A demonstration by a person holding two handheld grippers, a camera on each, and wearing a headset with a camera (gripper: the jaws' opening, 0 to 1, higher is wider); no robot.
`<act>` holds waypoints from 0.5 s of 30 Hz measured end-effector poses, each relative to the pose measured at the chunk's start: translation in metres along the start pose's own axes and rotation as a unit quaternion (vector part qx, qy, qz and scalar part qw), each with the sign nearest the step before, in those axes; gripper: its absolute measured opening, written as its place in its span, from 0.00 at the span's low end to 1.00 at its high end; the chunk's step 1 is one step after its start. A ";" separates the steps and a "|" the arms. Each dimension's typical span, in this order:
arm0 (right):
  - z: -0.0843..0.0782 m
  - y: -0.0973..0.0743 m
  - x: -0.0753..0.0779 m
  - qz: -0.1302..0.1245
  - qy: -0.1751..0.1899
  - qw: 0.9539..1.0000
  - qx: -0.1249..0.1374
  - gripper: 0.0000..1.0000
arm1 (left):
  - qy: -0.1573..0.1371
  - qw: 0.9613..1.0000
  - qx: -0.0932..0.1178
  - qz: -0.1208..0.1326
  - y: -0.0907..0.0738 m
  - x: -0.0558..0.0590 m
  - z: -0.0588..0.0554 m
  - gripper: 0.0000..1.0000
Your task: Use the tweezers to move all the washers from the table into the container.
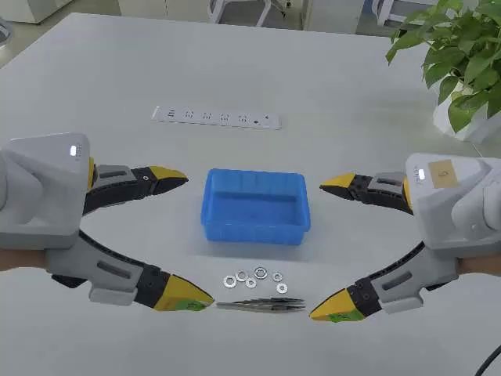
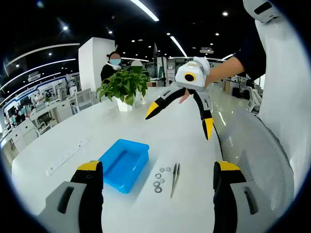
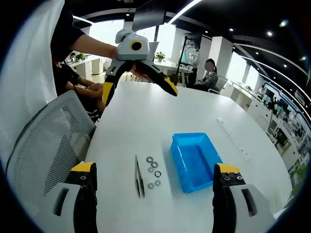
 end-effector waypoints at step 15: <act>-0.001 -0.004 0.000 -0.002 -0.006 1.000 -0.013 1.00 | 0.010 1.000 -0.011 0.000 -0.004 0.002 -0.001 1.00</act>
Point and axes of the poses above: the centre of the closed fingertips' face, and the gripper's own axes: y roughly forward along the fingers, x roughly to its right, z roughly out of its top, the point moved 9 cm from there along -y, roughly backward along the fingers, and after that the axes turned 3 degrees about -x, right-handed, at the moved point
